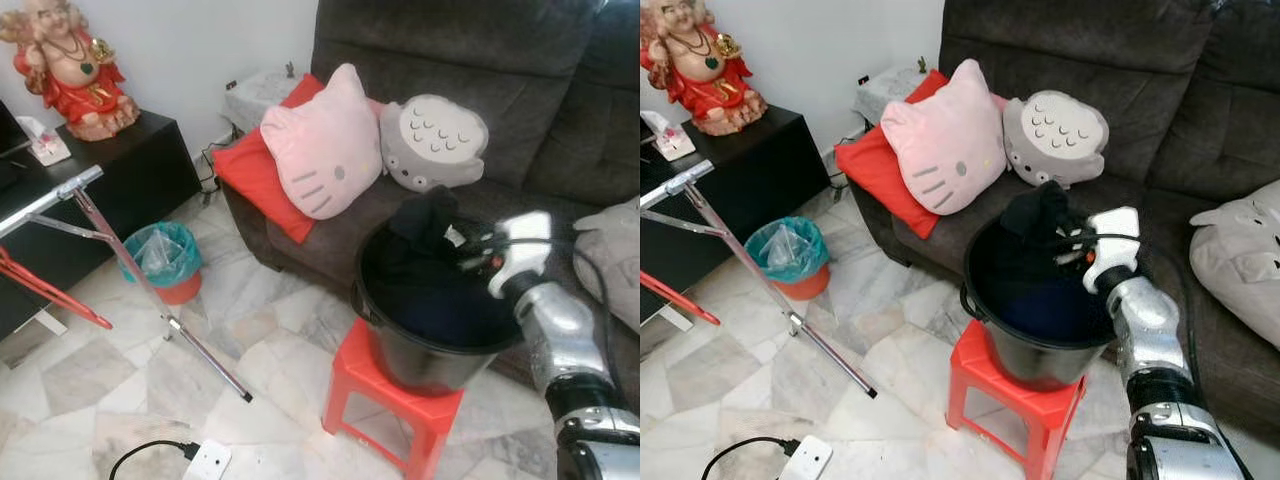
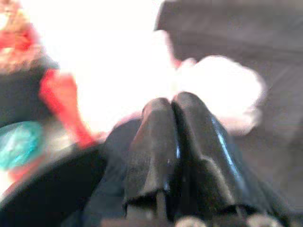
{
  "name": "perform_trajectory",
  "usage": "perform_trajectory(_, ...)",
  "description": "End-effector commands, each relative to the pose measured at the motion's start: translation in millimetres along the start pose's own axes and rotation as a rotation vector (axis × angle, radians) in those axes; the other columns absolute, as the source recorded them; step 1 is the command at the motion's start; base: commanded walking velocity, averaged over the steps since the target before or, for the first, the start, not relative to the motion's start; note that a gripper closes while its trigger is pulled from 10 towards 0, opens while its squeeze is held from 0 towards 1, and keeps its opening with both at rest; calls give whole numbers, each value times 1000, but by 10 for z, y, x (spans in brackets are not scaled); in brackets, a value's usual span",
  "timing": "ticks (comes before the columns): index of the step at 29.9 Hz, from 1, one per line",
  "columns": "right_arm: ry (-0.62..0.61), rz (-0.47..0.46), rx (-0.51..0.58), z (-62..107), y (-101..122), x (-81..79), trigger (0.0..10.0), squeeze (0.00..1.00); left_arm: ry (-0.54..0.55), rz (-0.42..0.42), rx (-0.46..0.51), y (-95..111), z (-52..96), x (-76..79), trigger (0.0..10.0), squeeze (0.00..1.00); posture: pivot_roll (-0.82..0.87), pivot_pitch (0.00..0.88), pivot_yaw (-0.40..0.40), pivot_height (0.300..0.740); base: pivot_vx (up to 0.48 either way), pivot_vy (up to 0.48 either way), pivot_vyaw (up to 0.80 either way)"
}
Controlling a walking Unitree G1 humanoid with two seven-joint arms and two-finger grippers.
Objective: Hang hanger
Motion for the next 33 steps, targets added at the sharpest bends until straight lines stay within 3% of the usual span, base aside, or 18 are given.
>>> perform_trajectory(1, -124, 50, 139, 188, 69, -44, 10000, 0, 27, 17, -3, -44, 13, -49, 10000, 0, -114, 14, 92, 740, 0, 0, 0)
perform_trajectory(7, -187, 47, 184, 427, 13, -153, 10000, 0, 30, 19, 0, -52, 16, -55, 10000, 0, -116, 8, 84, 740, 0, 0, 0)
perform_trajectory(10, -315, 26, 196, 761, -115, -254, 10000, 0, 41, 27, 9, -57, 22, -71, 10000, 0, -114, 0, 84, 740, 0, 0, 0)
perform_trajectory(11, -315, 26, 196, 761, -115, -254, 10000, 0, 41, 27, 9, -57, 22, -71, 10000, 0, -114, 0, 84, 740, 0, 0, 0)
perform_trajectory(12, -366, 22, 193, 885, -159, -289, 10000, 0, 45, 29, 14, -52, 23, -75, 10000, 0, -112, 0, 85, 740, 0, 0, 0)
perform_trajectory(19, -399, 42, 138, 1052, -227, -395, 10000, 0, 71, 45, 50, 31, 20, -155, 10000, 0, -122, 0, 86, 740, 0, 0, 0)
perform_trajectory(25, -399, 42, 105, 1120, -238, -446, 10000, 0, 109, 92, 42, -27, 44, -272, 10000, 0, -132, 0, 53, 740, 0, 0, 0)
perform_trajectory(33, -411, 66, 83, 1158, -161, -349, 10000, 0, 99, 143, 40, -43, 34, -155, 10000, 0, -162, 0, 2, 740, 0, 0, 0)
Point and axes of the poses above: a point about 5 cm out from each wrist's last joint towards the gripper, its own z axis pointing back from the gripper into the wrist, its own y axis along the axis of the wrist's last joint, x = y × z, the point moved 3 cm from there along -z, pointing out of the wrist towards the gripper, and after that the axes turned 11 degrees about -z, right-handed, at the moved point
